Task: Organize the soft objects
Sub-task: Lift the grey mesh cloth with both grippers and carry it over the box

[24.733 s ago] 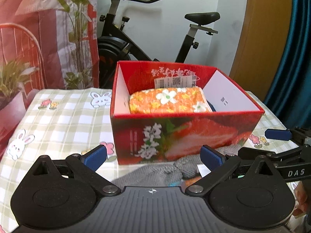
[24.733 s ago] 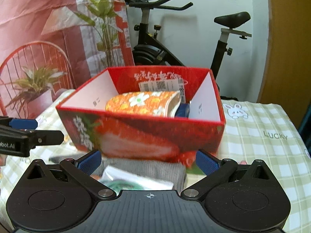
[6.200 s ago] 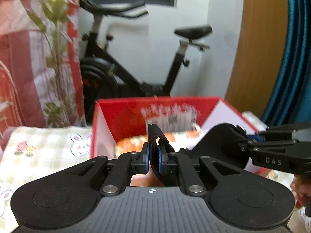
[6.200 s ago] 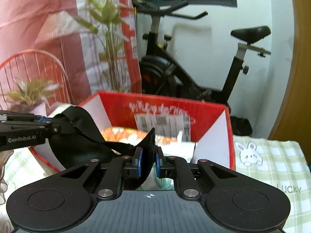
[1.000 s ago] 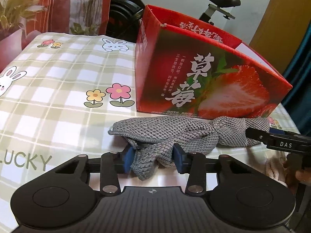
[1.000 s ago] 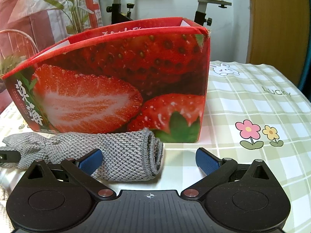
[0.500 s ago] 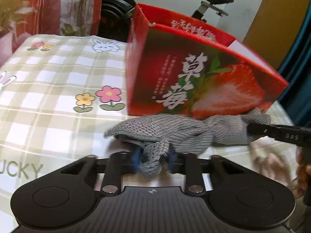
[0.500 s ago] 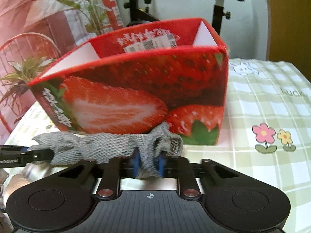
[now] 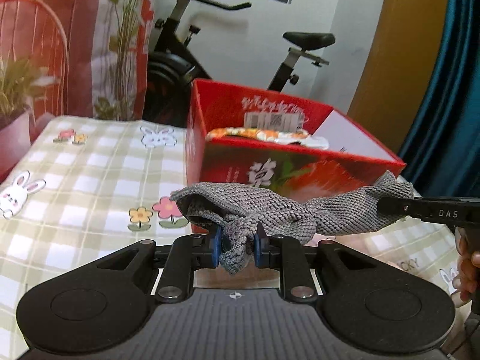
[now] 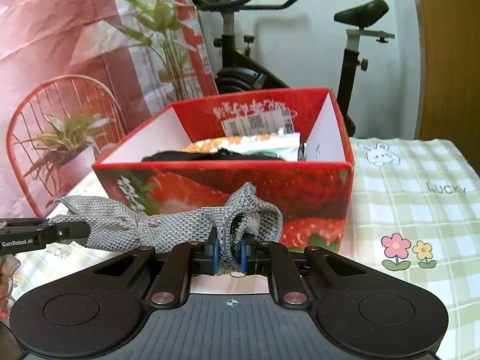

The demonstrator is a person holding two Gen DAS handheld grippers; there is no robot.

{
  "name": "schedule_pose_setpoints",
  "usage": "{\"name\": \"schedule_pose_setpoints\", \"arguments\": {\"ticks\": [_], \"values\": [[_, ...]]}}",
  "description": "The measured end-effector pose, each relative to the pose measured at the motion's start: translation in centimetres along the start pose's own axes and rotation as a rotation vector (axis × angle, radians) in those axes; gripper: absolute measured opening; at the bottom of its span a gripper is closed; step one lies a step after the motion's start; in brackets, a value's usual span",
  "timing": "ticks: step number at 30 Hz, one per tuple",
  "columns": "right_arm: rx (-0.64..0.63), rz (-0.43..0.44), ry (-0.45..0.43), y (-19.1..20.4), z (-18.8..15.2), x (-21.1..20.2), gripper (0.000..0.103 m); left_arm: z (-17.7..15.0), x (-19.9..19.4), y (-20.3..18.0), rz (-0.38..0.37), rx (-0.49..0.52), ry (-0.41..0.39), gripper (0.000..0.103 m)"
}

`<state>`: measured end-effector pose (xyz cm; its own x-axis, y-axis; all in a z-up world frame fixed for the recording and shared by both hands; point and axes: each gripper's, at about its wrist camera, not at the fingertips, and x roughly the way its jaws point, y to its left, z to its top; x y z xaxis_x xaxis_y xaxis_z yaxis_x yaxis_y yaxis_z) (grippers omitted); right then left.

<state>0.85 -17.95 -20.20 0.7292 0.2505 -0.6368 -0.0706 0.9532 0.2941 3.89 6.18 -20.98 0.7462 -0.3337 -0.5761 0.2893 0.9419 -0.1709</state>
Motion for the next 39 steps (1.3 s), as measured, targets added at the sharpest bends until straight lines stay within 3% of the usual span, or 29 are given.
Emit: {"name": "schedule_pose_setpoints", "arguments": {"ticks": [8, 17, 22, 28, 34, 39], "values": [[-0.012, 0.01, -0.092, 0.4, 2.0, -3.5, 0.012, 3.3, -2.6, -1.1, -0.021, 0.047, -0.083, 0.022], [-0.046, -0.023, -0.176, -0.3, 6.5, -4.6, 0.012, 7.8, -1.4, -3.1, -0.029, 0.085, -0.132, 0.022], [-0.128, -0.046, -0.146, -0.6, 9.0, -3.0, 0.011, 9.7, 1.8, -3.4, -0.051, 0.109, -0.05, 0.022], [-0.218, -0.061, -0.042, -0.3, 10.8, 0.5, 0.011, 10.8, 5.6, -3.8, -0.091, 0.156, 0.068, 0.022], [-0.212, -0.051, 0.065, -0.9, 10.9, 4.2, 0.011, 10.7, 8.6, -4.5, -0.109, 0.233, 0.184, 0.022], [-0.196, -0.062, 0.126, -1.6, 10.5, 7.0, 0.011, 10.6, 10.6, -3.9, -0.095, 0.237, 0.241, 0.023]]}}
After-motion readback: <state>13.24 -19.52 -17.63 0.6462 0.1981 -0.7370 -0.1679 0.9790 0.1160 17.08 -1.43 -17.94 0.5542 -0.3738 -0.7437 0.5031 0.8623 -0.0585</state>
